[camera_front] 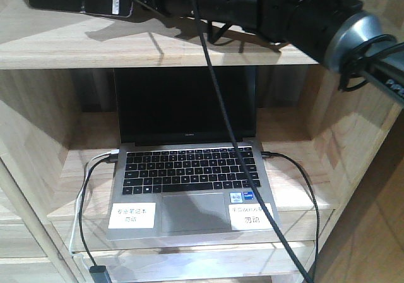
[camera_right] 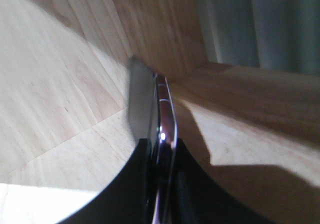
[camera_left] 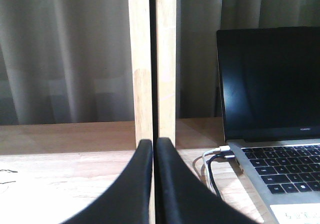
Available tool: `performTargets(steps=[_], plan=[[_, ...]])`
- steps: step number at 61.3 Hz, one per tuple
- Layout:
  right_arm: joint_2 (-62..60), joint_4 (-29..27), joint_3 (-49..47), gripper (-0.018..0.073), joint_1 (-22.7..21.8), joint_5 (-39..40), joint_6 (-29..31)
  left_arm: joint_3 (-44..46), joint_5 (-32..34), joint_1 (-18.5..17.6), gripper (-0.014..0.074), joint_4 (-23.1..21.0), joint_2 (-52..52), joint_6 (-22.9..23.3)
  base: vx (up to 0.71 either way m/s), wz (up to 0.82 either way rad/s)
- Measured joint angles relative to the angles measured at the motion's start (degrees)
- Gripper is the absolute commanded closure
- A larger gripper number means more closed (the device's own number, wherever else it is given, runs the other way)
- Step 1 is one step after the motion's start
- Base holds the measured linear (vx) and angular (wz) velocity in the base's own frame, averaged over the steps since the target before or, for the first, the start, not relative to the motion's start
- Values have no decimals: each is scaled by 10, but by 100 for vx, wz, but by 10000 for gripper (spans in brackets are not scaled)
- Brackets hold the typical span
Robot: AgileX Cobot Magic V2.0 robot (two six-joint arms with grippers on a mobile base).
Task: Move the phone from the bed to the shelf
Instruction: 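Raise the right gripper with the phone onto the upper shelf, then open the right gripper to release the phone on the shelf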
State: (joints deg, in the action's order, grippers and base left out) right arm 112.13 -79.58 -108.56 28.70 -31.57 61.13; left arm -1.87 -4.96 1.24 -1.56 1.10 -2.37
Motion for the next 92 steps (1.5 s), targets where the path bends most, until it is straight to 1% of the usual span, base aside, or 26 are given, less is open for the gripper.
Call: performTargets(steps=[4, 7, 13, 16, 18, 23, 27, 32, 38, 45, 48, 57, 66, 71, 77, 80, 82, 83, 85, 86, 92], plan=[[3, -1, 0, 484, 0, 4, 0, 0, 0, 0, 595, 0, 0, 0, 0, 0], [4, -2, 0, 439, 0, 8, 0, 0, 0, 0, 595, 0, 0, 0, 0, 0], [5, 0, 0, 319, 0, 14, 0, 0, 0, 0, 595, 0, 0, 0, 0, 0], [7, 2, 0, 224, 0, 18, 0, 0, 0, 0, 595, 0, 0, 0, 0, 0], [9, 3, 0, 186, 0, 18, 0, 0, 0, 0, 595, 0, 0, 0, 0, 0], [10, 4, 1, 41, 0, 20, 1, 0, 0, 0, 595, 0, 0, 0, 0, 0], [10, 4, 0, -50, 0, 21, 2, 0, 0, 0, 595, 0, 0, 0, 0, 0], [9, 4, -1, -127, 0, 21, 6, 0, 0, 0, 595, 0, 0, 0, 0, 0], [7, 5, -2, -154, 0, 21, 9, 0, 0, 0, 595, 0, 0, 0, 0, 0], [3, 16, -2, -137, 0, 21, 9, 0, 0, 0, 595, 0, 0, 0, 0, 0], [1, 29, -1, -123, 0, 21, 9, 0, 0, 0, 595, 0, 0, 0, 0, 0], [-13, 67, 1, -48, 0, 17, 4, 0, 0, 0, 595, 0, 0, 0, 0, 0], [-38, 117, 1, 90, 0, 1, -14, 0, 0, 0, 595, 0, 0, 0, 0, 0], [-56, 155, 1, 209, 0, -12, -35, 0, 0, 0, 595, 0, 0, 0, 0, 0], [-73, 213, 1, 352, 0, -29, -86, 0, 0, 0, 595, 0, 0, 0, 0, 0], [-82, 245, 1, 441, 0, -37, -119, 0, 0, 0, 595, 0, 0, 0, 0, 0], [-88, 264, 1, 475, 0, -41, -137, 0, 0, 0, 595, 0, 0, 0, 0, 0], [-91, 274, 1, 519, 0, -44, -151, 0, 0, 0, 595, 0, 0, 0, 0, 0], [-97, 298, 1, 563, 0, -49, -171, 0, 0, 0, 595, 0, 0, 0, 0, 0], [-100, 307, 1, 577, 0, -51, -178, 0, 0, 0, 595, 0, 0, 0, 0, 0], [-117, 359, 2, 566, 0, -61, -216, 0, 0, 0, 595, 0, 0, 0, 0, 0]])
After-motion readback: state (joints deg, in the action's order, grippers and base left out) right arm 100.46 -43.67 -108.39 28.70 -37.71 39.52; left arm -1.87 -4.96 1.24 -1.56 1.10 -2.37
